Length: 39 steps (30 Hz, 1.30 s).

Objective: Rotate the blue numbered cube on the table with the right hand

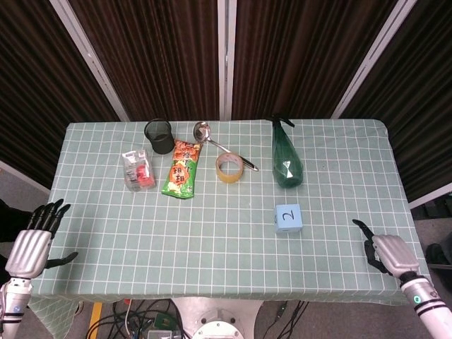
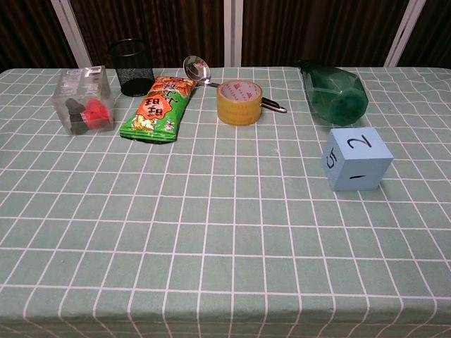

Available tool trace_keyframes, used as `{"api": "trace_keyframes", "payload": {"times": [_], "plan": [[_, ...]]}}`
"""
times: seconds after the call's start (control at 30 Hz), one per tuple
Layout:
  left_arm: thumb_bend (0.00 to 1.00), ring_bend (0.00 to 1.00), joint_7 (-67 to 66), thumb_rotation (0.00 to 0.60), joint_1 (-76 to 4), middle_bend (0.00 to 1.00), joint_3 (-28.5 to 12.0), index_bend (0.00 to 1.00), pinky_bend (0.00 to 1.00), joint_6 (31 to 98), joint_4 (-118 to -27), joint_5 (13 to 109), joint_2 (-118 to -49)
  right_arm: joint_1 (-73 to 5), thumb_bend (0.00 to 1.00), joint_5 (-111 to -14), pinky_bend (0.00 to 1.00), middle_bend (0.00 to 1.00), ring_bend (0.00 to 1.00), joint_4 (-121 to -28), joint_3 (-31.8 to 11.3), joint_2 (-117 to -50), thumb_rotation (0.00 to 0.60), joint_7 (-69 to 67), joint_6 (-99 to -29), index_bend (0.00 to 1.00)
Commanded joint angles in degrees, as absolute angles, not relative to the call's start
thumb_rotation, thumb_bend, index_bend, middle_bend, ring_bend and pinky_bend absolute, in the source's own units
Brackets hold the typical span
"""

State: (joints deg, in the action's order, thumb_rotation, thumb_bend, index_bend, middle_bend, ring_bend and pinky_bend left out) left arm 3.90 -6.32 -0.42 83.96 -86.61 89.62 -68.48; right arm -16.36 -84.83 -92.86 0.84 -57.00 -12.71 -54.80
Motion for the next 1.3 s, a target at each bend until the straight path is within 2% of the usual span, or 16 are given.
{"api": "trace_keyframes", "payload": {"times": [0.03,0.27,0.47,0.83,1.3], "plan": [[0.0,0.0,4.1,0.589,-6.33,0.0,-0.36,0.05,0.0,83.78,-86.39,89.43,-68.39,-25.79,1.0,-82.36,0.76,0.96,0.86,-95.66,-0.53,-52.65,0.6,-23.01,-40.52,0.0],[0.0,0.0,4.65,0.591,-6.26,0.0,0.24,0.05,0.0,82.9,-85.83,89.03,-68.4,-32.66,1.0,-81.91,0.76,0.96,0.86,-94.67,-2.38,-54.23,0.6,-29.88,-31.42,0.0],[0.0,0.0,5.0,0.591,-6.43,0.0,0.35,0.05,0.0,82.46,-85.29,88.89,-68.79,-36.16,1.0,-81.57,0.76,0.96,0.86,-93.68,-2.99,-55.79,0.6,-32.81,-26.94,0.0],[0.0,0.0,5.65,0.592,-6.9,0.0,1.08,0.05,0.0,81.2,-84.59,89.26,-69.4,-40.64,1.0,-82.19,0.76,0.96,0.86,-94.46,-3.29,-55.27,0.6,-37.12,-20.92,0.0],[0.0,0.0,7.99,0.591,-6.38,0.0,1.33,0.05,0.0,82.33,-84.12,89.46,-68.74,-46.75,1.0,-76.11,0.76,0.96,0.86,-94.24,-5.5,-56.84,0.6,-34.54,-14.66,0.0]]}}
